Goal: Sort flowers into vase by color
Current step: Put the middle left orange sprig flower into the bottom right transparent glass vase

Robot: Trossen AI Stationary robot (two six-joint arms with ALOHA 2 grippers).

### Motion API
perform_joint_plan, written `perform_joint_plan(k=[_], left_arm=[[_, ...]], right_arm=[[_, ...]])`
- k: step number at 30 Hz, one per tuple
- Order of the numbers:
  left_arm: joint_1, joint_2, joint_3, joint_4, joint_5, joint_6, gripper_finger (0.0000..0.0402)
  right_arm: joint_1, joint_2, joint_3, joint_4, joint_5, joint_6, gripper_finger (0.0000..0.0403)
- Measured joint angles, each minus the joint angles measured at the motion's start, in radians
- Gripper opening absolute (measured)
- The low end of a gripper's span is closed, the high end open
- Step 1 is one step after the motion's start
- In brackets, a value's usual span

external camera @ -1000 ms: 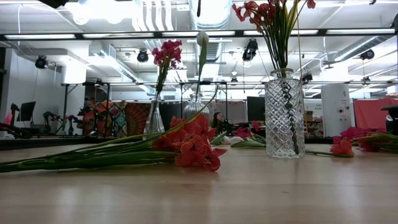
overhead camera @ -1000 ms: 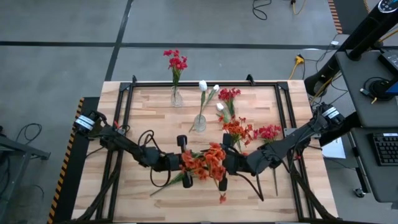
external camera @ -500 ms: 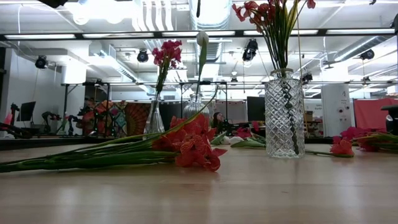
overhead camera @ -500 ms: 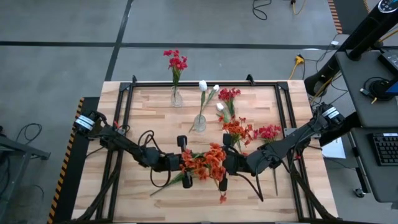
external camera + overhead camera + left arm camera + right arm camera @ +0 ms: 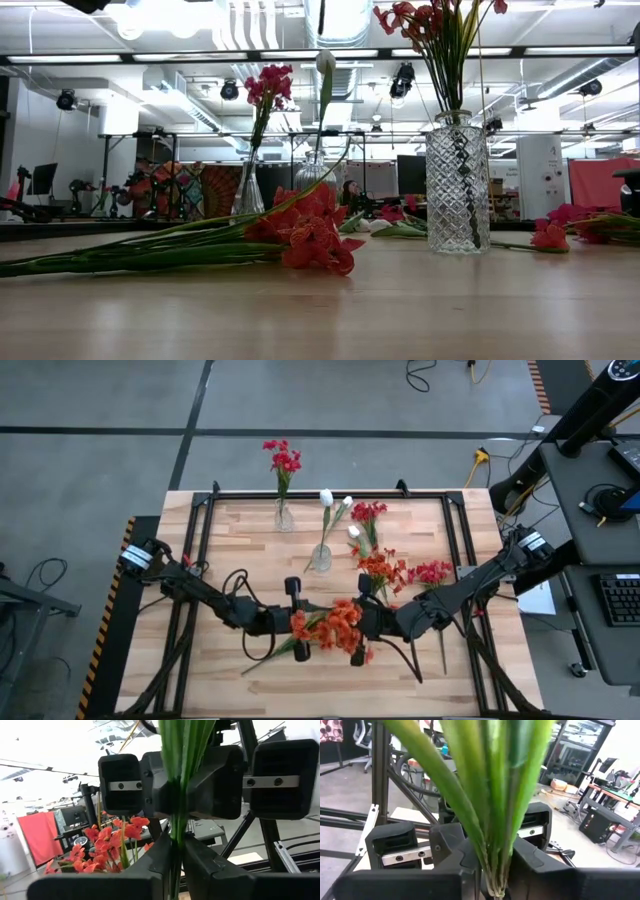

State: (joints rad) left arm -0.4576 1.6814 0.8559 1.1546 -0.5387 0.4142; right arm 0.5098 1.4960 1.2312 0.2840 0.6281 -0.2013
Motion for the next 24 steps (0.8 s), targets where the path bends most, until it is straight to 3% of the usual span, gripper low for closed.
perform_joint_plan(k=[14,24], left_arm=[[0.0,0.0,0.0,-0.046,-0.077,-0.095,0.0141],[0.0,-0.007,0.0,-0.253,-0.081,-0.223,0.0198]], right_arm=[[0.003,-0.043,0.0,-0.084,-0.001,0.054,0.0038],[0.024,-0.157,0.0,-0.267,-0.001,0.186,0.0038]])
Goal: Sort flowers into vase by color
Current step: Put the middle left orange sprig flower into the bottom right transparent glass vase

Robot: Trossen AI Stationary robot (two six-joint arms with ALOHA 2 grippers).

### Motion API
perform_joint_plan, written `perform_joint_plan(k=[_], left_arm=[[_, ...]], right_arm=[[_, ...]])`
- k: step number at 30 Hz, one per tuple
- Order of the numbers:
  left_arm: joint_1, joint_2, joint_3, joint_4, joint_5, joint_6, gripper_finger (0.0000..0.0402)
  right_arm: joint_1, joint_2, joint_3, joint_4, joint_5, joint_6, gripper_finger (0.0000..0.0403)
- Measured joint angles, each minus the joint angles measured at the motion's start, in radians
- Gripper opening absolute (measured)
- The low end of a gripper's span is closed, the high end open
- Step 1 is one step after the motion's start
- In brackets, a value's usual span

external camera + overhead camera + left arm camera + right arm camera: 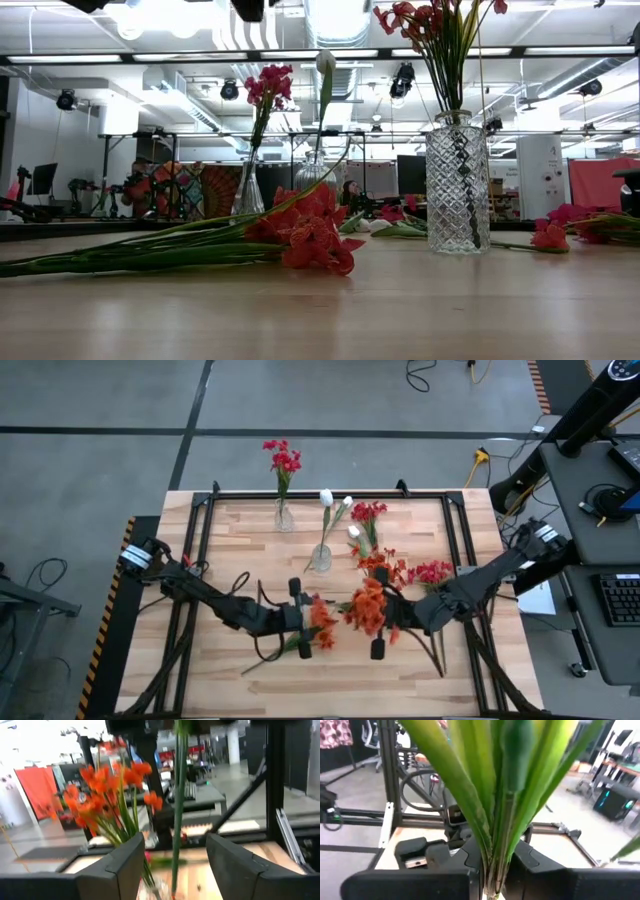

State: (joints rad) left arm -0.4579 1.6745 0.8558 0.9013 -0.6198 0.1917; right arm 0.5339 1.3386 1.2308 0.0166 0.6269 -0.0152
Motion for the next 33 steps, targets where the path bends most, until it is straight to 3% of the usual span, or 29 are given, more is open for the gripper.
perform_joint_plan(k=[8,18,21,24,29,33], left_arm=[[0.0,-0.002,0.0,-0.185,0.088,-0.126,0.0202],[0.0,0.002,0.0,-0.218,0.092,-0.174,0.0196],[0.013,0.004,0.0,-0.232,0.248,-0.228,0.0195],[0.038,0.026,0.0,-0.214,0.367,-0.264,0.0195],[0.083,0.107,0.0,-0.156,0.357,-0.268,0.0195],[0.11,0.186,0.0,0.003,0.357,-0.261,0.0195]], right_arm=[[0.049,-0.088,0.0,-0.227,-0.034,0.169,0.0038],[0.173,-0.095,-0.007,-0.286,-0.014,0.25,0.0038],[0.193,-0.101,-0.012,-0.325,0.024,0.281,0.0038],[0.198,-0.117,-0.03,-0.354,0.035,0.327,0.0038],[0.21,-0.154,-0.106,-0.354,0.073,0.368,0.0038],[0.219,-0.204,-0.187,-0.287,0.074,0.387,0.0038]])
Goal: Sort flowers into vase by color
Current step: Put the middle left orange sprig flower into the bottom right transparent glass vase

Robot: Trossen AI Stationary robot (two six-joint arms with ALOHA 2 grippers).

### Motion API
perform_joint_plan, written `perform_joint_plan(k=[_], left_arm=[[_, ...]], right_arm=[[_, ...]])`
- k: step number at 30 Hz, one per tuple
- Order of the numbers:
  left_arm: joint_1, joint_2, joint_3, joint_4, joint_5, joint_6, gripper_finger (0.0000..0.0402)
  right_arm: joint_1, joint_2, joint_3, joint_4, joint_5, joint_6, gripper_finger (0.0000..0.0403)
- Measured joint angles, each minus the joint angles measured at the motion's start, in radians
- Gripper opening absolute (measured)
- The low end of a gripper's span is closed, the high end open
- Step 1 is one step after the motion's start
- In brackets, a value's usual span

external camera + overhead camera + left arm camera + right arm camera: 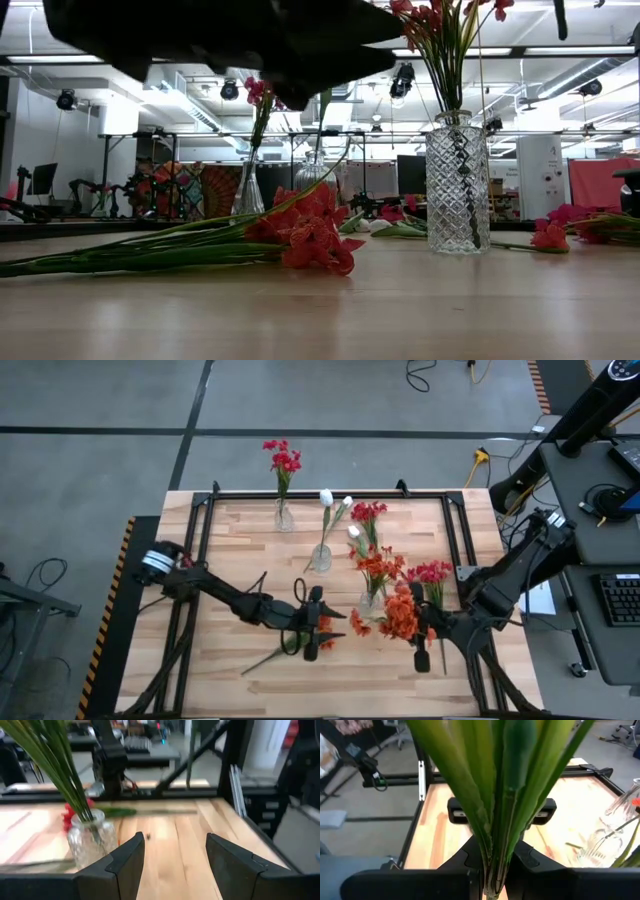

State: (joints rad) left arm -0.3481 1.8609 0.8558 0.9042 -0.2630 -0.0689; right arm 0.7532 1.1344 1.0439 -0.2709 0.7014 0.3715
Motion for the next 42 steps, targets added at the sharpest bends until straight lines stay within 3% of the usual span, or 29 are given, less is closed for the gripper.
perform_joint_plan(k=[6,10,14,25,30,42], left_arm=[[0.005,0.063,0.0,0.119,-0.007,0.03,0.0199],[0.007,0.064,0.0,0.104,-0.095,0.014,0.0214],[0.007,0.063,0.0,0.078,-0.169,0.007,0.0246],[0.03,0.081,0.0,0.045,-0.174,-0.004,0.0331],[0.057,0.14,0.026,0.084,-0.15,-0.019,0.0336],[0.09,0.271,0.145,0.104,-0.138,-0.019,0.0336]], right_arm=[[0.002,-0.061,-0.084,0.069,0.005,0.009,0.0038],[0.002,-0.078,-0.108,0.076,0.007,0.011,0.0038],[0.002,-0.078,-0.109,0.078,0.007,0.011,0.0038],[0.044,-0.071,-0.108,0.079,-0.016,0.04,0.0038],[0.058,-0.072,-0.108,0.08,0.041,0.024,0.0038],[0.058,-0.072,-0.108,0.089,0.043,-0.016,0.0038]])
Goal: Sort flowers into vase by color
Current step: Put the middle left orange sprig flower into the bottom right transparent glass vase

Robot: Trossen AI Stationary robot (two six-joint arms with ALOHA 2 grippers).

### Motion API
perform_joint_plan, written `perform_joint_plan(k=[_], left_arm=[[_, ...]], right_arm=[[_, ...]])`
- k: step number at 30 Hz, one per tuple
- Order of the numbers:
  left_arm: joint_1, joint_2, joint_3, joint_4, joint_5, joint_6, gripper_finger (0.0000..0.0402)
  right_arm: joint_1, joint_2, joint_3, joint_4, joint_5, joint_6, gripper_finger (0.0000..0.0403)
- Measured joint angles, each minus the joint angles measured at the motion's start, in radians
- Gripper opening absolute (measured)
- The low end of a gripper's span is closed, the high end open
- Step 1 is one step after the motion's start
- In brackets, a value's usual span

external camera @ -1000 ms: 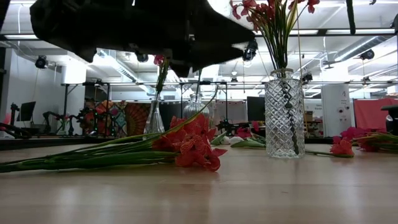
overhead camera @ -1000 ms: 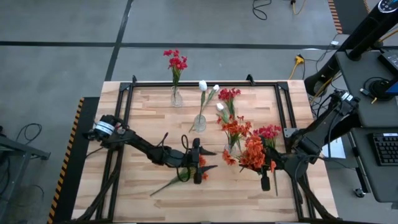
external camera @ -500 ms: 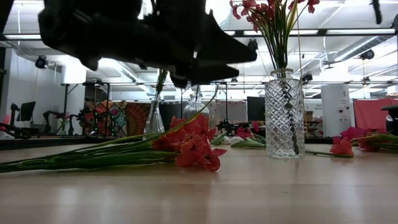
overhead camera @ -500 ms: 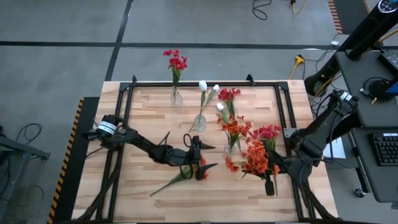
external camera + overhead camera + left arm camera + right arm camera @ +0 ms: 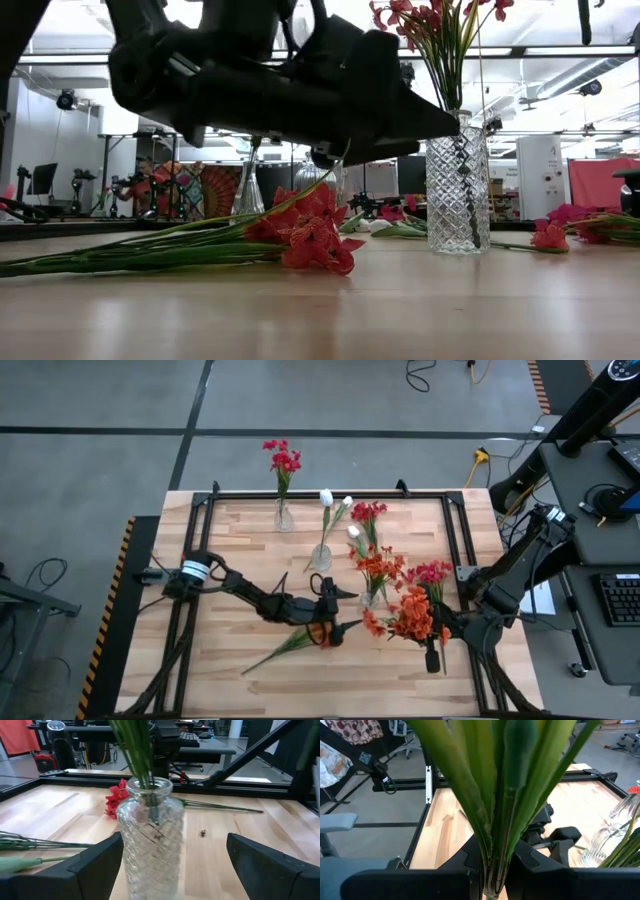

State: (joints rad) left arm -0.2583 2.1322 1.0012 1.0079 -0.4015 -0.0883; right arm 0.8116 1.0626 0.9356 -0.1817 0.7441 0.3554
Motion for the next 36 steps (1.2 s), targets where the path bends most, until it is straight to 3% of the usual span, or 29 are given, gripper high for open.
perform_joint_plan(k=[17,23,36], left_arm=[[0.032,0.035,0.002,0.033,-0.017,-0.011,0.0337],[0.043,0.055,0.002,0.068,0.02,-0.012,0.0337],[0.05,0.117,0.074,0.071,0.021,-0.019,0.0337]], right_arm=[[0.0,0.0,-0.002,0.0,0.016,-0.019,0.0038],[0.0,0.0,-0.002,0.0,0.017,-0.029,0.0038],[-0.001,0.001,-0.004,0.0,0.019,-0.024,0.0038]])
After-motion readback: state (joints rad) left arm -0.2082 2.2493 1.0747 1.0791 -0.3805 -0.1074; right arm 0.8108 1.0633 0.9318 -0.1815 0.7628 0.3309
